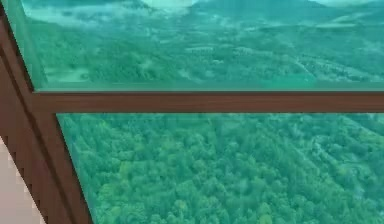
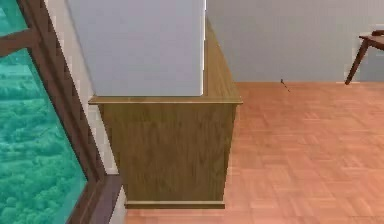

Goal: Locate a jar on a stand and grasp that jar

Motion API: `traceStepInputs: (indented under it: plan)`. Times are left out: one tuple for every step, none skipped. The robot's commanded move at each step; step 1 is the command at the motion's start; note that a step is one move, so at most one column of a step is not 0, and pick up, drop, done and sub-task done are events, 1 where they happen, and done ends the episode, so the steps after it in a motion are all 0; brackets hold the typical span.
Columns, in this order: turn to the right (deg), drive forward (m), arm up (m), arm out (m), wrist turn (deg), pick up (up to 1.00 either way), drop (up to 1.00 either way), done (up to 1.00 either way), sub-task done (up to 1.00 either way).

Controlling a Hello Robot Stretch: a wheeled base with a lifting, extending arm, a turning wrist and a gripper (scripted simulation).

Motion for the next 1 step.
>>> traceStepInputs:
  plan:
    - [45.0,0.0,0.0,0.0,0.0,0.0,0.0,0.0,0.0]
